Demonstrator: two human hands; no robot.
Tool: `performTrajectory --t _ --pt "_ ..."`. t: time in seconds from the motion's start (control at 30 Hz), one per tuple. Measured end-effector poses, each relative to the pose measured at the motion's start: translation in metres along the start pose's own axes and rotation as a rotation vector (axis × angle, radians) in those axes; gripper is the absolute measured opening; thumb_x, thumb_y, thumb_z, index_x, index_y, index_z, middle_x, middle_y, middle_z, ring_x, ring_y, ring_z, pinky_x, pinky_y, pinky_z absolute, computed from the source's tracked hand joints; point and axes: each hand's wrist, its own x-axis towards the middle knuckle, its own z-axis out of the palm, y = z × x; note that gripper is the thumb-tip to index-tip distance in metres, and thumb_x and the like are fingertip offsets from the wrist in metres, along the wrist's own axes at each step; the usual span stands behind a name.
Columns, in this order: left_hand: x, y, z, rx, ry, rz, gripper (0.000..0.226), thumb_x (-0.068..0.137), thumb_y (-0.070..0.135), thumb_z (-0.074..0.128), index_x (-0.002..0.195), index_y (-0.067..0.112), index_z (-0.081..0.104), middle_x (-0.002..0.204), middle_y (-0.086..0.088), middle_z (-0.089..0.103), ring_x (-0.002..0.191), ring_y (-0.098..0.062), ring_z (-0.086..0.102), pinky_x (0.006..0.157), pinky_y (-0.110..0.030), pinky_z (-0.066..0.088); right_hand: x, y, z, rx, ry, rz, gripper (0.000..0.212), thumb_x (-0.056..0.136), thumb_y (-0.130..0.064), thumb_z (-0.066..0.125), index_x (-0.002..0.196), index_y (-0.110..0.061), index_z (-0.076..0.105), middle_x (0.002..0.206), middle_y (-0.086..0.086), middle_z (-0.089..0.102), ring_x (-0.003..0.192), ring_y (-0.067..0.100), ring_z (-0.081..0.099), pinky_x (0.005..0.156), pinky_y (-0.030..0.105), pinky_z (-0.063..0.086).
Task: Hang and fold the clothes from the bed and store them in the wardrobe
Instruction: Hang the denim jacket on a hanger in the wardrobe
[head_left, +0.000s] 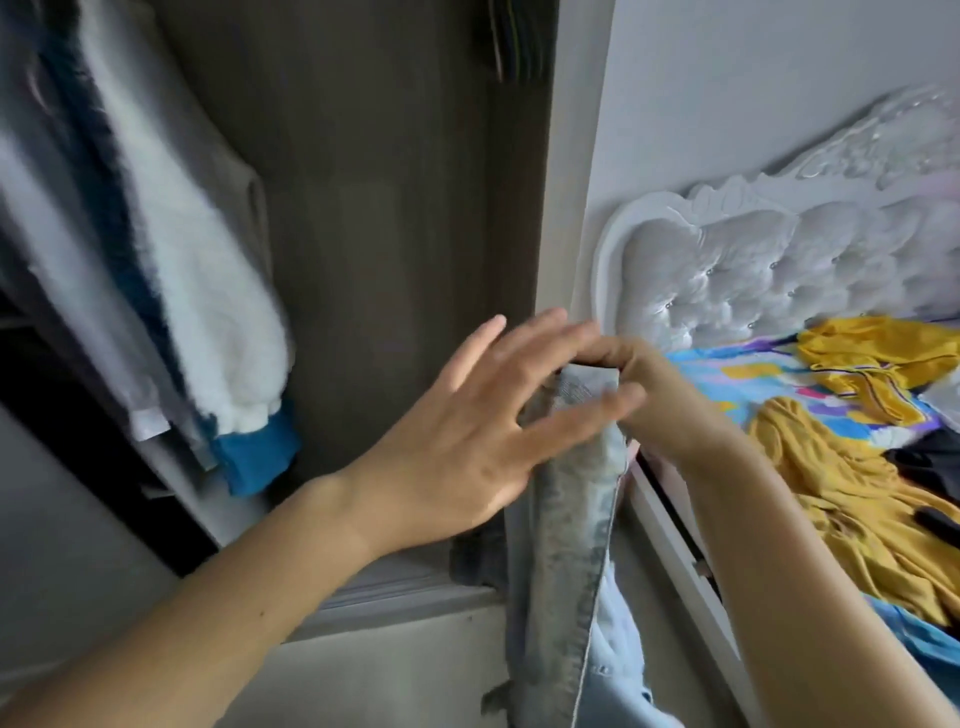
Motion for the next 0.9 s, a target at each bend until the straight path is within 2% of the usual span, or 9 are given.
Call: performTrajectory --t 0.13,0.23,0.3,0.4,0.5,0.6,0.7,0.8,0.9 --pt "-0.014 -0.004 -0.004 0.100 -0.020 0.256 0.017 0.090 0.010 0.059 0.093 0.019 0.072 0.146 -0.011 0.047 0.141 -0.030 0.034 0.116 -0.057 0.020 0.004 -0.002 0.036 -0.014 0.019 0.022 0.033 0.087 0.009 0.047 0.091 -0.017 0.067 0.086 -0.004 0.070 0.082 0.007 0.066 0.070 0.018 0.052" --pt "-0.016 -0.021 -0.008 0.045 0.041 0.242 0.019 0.089 0.014 0.055 0.079 0.012 0.071 0.116 -0.010 0.068 0.119 -0.027 0.059 0.113 -0.053 0.029 0.012 0.002 0.054 -0.265 0.051 0.078 0.040 0.089 0.009 0.048 0.094 -0.029 0.060 0.084 -0.011 0.067 0.087 -0.011 0.062 0.079 0.019 0.051" --pt "-0.027 -0.035 -0.006 -0.061 0.070 0.097 0.012 0.087 0.011 0.059 0.082 0.008 0.070 0.093 -0.006 0.069 0.094 -0.022 0.066 0.106 -0.048 0.042 0.010 0.013 0.054 -0.342 0.152 0.196 0.031 0.091 -0.001 0.061 0.096 -0.032 0.060 0.089 -0.010 0.067 0.089 -0.008 0.062 0.084 0.026 0.051" --pt "-0.052 -0.055 -0.001 -0.365 0.108 -0.346 0.011 0.091 0.012 0.057 0.084 0.006 0.063 0.074 -0.002 0.058 0.067 -0.014 0.053 0.068 -0.034 0.049 -0.014 0.015 0.055 -0.121 0.369 0.335 0.017 0.092 -0.027 0.064 0.109 -0.029 0.064 0.104 0.000 0.072 0.102 0.016 0.067 0.089 0.032 0.055" --pt "-0.066 -0.071 -0.001 -0.575 0.299 -0.719 0.014 0.092 0.005 0.056 0.079 0.009 0.058 0.064 0.004 0.051 0.061 -0.005 0.045 0.060 -0.018 0.037 -0.027 0.017 0.078 -0.035 0.202 0.298 0.035 0.089 -0.036 0.065 0.123 -0.032 0.056 0.108 -0.006 0.071 0.106 0.009 0.066 0.086 0.021 0.054" --pt "-0.063 -0.076 -0.011 -0.713 0.307 -0.761 0.016 0.092 0.007 0.056 0.077 0.012 0.058 0.064 0.011 0.052 0.062 0.001 0.046 0.059 -0.011 0.037 -0.010 0.036 0.129 -0.387 0.028 0.443 0.044 0.090 -0.039 0.065 0.128 -0.027 0.047 0.107 -0.009 0.061 0.098 0.013 0.062 0.081 0.019 0.050" --pt "-0.059 -0.076 -0.021 -0.798 0.194 -0.692 0.022 0.090 0.010 0.059 0.071 0.021 0.057 0.061 0.014 0.052 0.059 0.002 0.046 0.057 -0.010 0.037 0.009 0.056 0.152 -0.565 0.195 0.497 0.010 0.094 -0.025 0.052 0.094 -0.016 0.047 0.083 -0.002 0.057 0.073 0.020 0.054 0.058 0.027 0.039" --pt "-0.074 -0.094 -0.030 -0.683 0.061 -0.729 0.017 0.085 0.025 0.068 0.072 0.023 0.057 0.057 0.012 0.049 0.053 -0.002 0.040 0.052 -0.017 0.032 0.018 0.057 0.129 -0.530 0.482 0.454 0.005 0.090 -0.009 0.046 0.092 -0.011 0.050 0.076 0.003 0.060 0.073 0.025 0.055 0.059 0.030 0.038" --pt "-0.101 -0.111 -0.028 -0.194 -0.152 -0.781 0.013 0.083 0.039 0.069 0.088 0.031 0.060 0.070 0.011 0.060 0.069 -0.011 0.057 0.058 -0.028 0.040 0.036 0.026 0.102 -0.570 0.687 0.291 0.017 0.086 -0.009 0.051 0.091 -0.025 0.050 0.061 -0.012 0.053 0.059 0.002 0.053 0.050 0.011 0.035"
